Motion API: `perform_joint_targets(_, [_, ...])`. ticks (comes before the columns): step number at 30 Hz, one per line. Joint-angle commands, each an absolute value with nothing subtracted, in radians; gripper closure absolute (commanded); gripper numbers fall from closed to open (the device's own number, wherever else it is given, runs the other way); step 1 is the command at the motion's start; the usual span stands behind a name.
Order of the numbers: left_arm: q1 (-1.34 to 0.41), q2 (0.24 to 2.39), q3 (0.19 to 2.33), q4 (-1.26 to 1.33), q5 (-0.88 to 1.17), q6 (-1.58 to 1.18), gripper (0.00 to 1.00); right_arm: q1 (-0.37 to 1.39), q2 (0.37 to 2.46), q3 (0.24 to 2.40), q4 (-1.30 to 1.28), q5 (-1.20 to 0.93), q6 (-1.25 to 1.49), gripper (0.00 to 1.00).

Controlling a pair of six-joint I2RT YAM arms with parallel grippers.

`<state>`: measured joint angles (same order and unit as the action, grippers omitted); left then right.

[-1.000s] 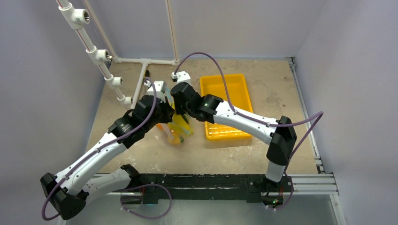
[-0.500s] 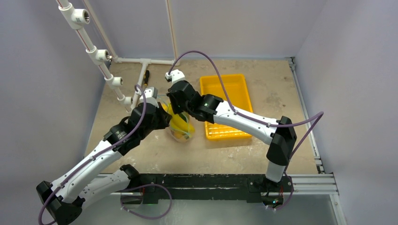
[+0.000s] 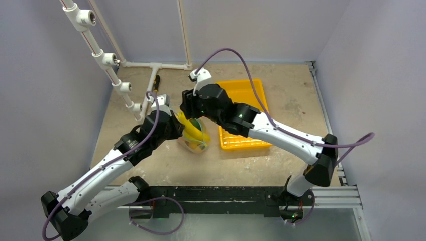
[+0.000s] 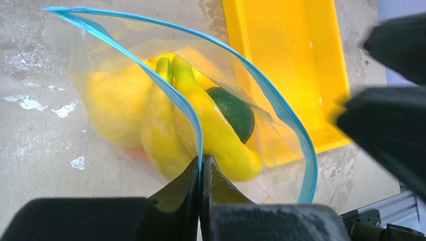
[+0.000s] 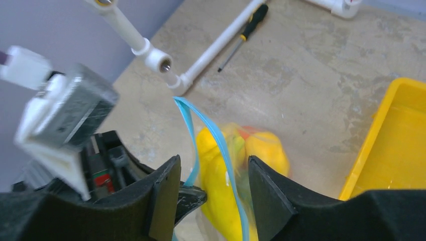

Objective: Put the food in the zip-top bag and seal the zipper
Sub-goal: Adjust the zipper food storage bag at the center of the board.

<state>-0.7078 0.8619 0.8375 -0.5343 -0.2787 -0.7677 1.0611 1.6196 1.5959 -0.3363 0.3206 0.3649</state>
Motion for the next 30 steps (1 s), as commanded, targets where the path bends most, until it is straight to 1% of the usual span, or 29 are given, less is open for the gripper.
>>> perform_joint_targets(1, [-0.711, 0.878, 0.835, -0.486, -0.276, -0.781, 1.00, 1.066, 1.501, 1.520, -0.252, 0.271, 0.341, 0.45])
perform_joint_targets(7, [-0.711, 0.888, 0.842, -0.478, -0.272, -0.781, 1.00, 1.066, 1.382, 1.409, -0.274, 0.219, 0.326, 0.42])
perform_joint_targets(17, [-0.712, 0.897, 0.837, -0.470, -0.267, -0.787, 1.00, 1.084, 1.223, 1.225, -0.302, 0.084, 0.359, 0.40])
perform_joint_targets(22, [-0.712, 0.899, 0.841, -0.469, -0.265, -0.789, 1.00, 1.121, 1.221, 1.185, -0.356, 0.104, 0.400, 0.35])
perform_joint_targets(30, [-0.713, 0.905, 0.845, -0.472, -0.265, -0.790, 1.00, 1.196, 1.270, 1.151, -0.434, 0.195, 0.467, 0.34])
